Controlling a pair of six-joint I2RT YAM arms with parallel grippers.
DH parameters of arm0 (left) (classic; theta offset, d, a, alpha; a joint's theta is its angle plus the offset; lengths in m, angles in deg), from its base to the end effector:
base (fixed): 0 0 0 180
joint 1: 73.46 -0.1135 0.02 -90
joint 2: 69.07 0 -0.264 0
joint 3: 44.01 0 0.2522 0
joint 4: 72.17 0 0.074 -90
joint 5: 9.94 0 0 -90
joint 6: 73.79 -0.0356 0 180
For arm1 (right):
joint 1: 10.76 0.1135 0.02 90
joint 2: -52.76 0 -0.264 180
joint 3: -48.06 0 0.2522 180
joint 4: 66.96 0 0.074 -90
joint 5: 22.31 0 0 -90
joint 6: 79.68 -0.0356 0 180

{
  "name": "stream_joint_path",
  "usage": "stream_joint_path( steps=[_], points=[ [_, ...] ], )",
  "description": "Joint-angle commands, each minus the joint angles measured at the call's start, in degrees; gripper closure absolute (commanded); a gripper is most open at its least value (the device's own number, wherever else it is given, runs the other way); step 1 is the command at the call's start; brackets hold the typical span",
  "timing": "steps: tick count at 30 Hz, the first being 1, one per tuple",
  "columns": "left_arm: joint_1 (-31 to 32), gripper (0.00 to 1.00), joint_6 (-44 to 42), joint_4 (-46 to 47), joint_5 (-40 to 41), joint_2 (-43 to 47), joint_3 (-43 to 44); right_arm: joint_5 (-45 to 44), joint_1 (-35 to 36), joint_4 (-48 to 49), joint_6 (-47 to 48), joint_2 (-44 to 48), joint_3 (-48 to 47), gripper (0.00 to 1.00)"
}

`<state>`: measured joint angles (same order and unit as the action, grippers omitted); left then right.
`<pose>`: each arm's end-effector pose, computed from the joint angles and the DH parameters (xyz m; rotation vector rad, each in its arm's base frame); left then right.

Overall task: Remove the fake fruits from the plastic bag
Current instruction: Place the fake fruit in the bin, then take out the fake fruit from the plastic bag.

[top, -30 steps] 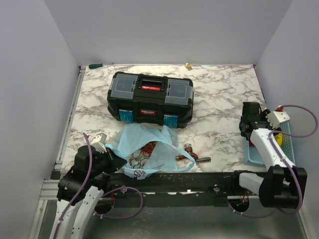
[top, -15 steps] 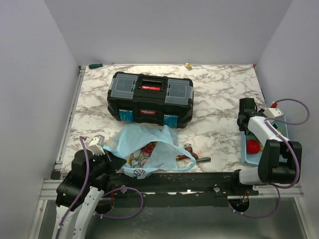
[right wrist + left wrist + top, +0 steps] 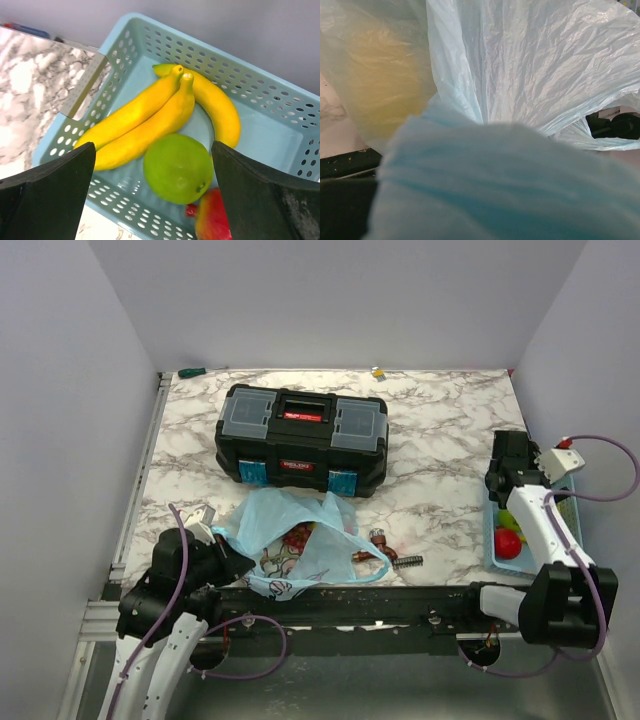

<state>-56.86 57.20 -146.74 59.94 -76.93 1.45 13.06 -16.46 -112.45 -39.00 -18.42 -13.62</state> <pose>0.0388 -0.0243 0.2389 -0.2903 2.3182 -0.9211 0.2338 -0.0525 0.2443 1.2934 1.7313 -0.7728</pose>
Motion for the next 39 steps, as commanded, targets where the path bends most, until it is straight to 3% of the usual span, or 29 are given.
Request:
stream_joint_path(
  steps=[1, 7, 13, 19, 30, 39],
  points=[
    [-0.3, 1.00, 0.2, 0.6, 0.4, -0.7, -0.2, 3.9, 0.0, 2.0, 2.9, 5.2, 1.6, 0.00],
    [-0.2, 1.00, 2.1, -0.2, 2.4, 1.4, 0.0, 29.8, 1.6, 4.7, 5.2, 11.3, 0.4, 0.00],
    [-0.2, 1.00, 2.4, -0.3, 1.4, -1.6, 0.2, 33.0, 12.4, 0.8, 7.2, 14.1, -5.5, 0.00],
    [-0.2, 1.00, 0.2, 0.4, -0.2, -2.5, 0.0, 41.9, 22.7, -0.8, 10.2, 16.0, -7.6, 0.00],
    [-0.3, 1.00, -0.2, 0.5, -0.4, -4.3, -0.2, 46.2, 43.0, 8.5, 12.5, 23.3, -4.0, 0.01],
    [-0.2, 1.00, 0.3, 0.3, -1.0, -3.3, -0.1, 40.0, 62.3, 14.1, 13.6, 14.0, -8.1, 0.00]
  ],
)
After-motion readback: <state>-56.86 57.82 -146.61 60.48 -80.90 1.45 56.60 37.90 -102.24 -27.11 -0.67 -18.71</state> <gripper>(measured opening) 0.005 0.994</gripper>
